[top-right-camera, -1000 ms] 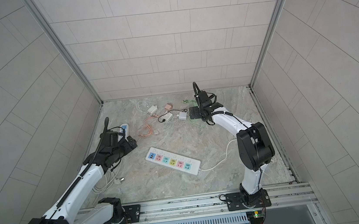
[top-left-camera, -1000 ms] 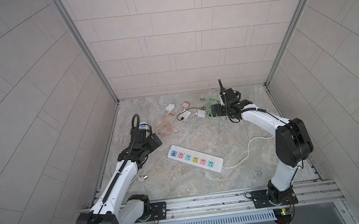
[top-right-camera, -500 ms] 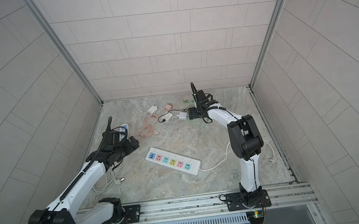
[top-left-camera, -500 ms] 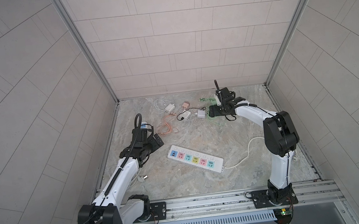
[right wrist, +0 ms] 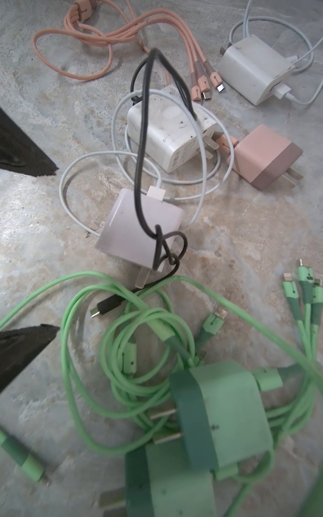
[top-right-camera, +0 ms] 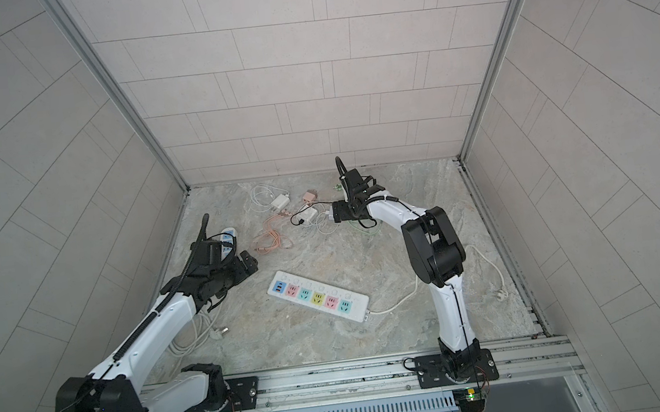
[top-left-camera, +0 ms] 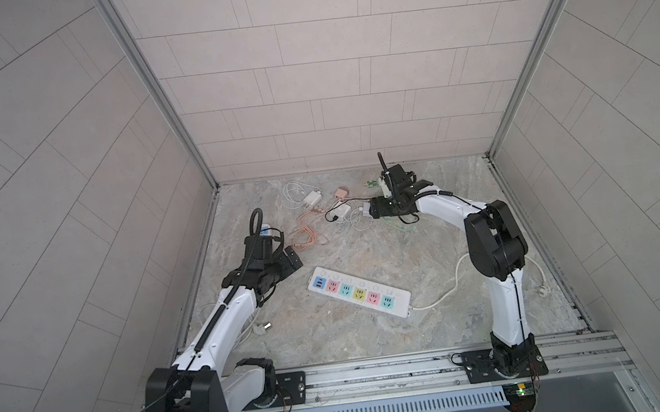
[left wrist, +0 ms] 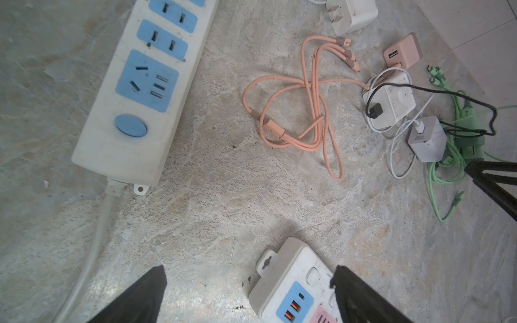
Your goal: Insert the plug
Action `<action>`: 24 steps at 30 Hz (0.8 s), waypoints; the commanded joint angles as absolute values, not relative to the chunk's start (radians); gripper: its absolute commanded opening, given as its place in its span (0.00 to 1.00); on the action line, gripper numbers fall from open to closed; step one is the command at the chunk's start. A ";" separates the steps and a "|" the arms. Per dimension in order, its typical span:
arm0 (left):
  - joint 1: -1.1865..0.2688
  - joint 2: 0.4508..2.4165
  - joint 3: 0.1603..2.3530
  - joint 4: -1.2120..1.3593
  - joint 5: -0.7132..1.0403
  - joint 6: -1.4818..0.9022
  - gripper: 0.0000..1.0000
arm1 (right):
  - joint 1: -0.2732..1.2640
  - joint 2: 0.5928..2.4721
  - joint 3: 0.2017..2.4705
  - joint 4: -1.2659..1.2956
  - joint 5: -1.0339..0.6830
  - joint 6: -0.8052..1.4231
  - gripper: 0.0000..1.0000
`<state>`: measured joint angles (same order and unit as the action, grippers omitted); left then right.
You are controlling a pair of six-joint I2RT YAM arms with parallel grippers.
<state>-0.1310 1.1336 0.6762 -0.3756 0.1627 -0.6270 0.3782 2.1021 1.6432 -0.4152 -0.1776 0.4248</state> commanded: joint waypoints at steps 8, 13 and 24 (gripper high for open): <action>-0.130 1.122 0.718 -0.404 0.177 -0.611 0.99 | 0.402 2.195 1.725 -0.379 -0.101 0.547 0.84; -0.130 1.123 0.717 -0.402 0.186 -0.611 0.99 | 0.408 2.227 1.762 -0.372 -0.095 0.560 0.84; -0.129 1.115 0.711 -0.405 0.197 -0.610 0.99 | 0.443 2.313 1.888 -0.449 0.013 0.564 0.84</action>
<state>-0.1310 1.1328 0.6888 -0.3935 0.1913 -0.6197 0.4332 2.2921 1.8603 -0.4084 -0.0509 0.5518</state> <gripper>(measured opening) 0.995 0.839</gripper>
